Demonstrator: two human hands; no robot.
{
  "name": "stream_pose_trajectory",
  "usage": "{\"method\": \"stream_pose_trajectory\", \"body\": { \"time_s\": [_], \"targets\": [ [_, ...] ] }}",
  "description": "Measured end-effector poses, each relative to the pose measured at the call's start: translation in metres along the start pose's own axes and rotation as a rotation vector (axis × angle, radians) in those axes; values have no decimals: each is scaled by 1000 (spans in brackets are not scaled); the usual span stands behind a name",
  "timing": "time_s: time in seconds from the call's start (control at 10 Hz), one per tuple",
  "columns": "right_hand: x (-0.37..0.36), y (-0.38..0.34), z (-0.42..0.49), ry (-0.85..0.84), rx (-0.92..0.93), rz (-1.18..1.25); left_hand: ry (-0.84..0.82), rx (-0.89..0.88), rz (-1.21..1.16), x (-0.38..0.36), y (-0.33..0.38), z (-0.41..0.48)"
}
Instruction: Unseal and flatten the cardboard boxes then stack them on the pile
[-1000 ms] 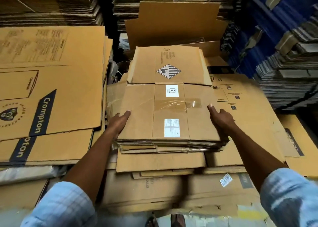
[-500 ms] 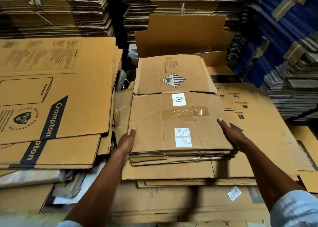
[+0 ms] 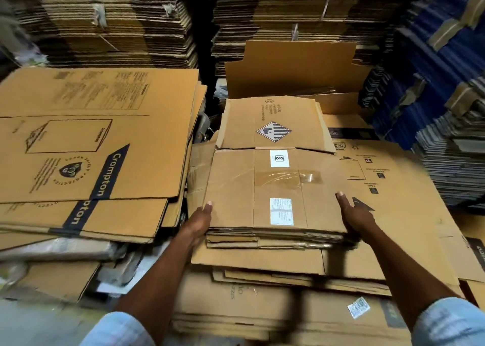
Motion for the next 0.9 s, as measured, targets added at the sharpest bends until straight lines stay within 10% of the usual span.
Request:
{"method": "stream_pose_trajectory", "body": {
  "time_s": [0.5,0.6,0.9],
  "targets": [
    [6,-5,-25,171,18,-102,127,-4,-3,4,-5,-22],
    [15,-25,-63,317,213,-300,364,-20,243,19,14,-55],
    [4,3,-131,87,348,-436,341,-326,615,-42,97,-130]
  ]
}}
Point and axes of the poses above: each hand's wrist, its own z-axis towards the middle knuckle, its own x-axis out of the back of the hand, y = z × x, the point moved 9 cm from there along z, towards the middle knuckle, and after that the axes turned 11 degrees about z, right-handed, at the moved point
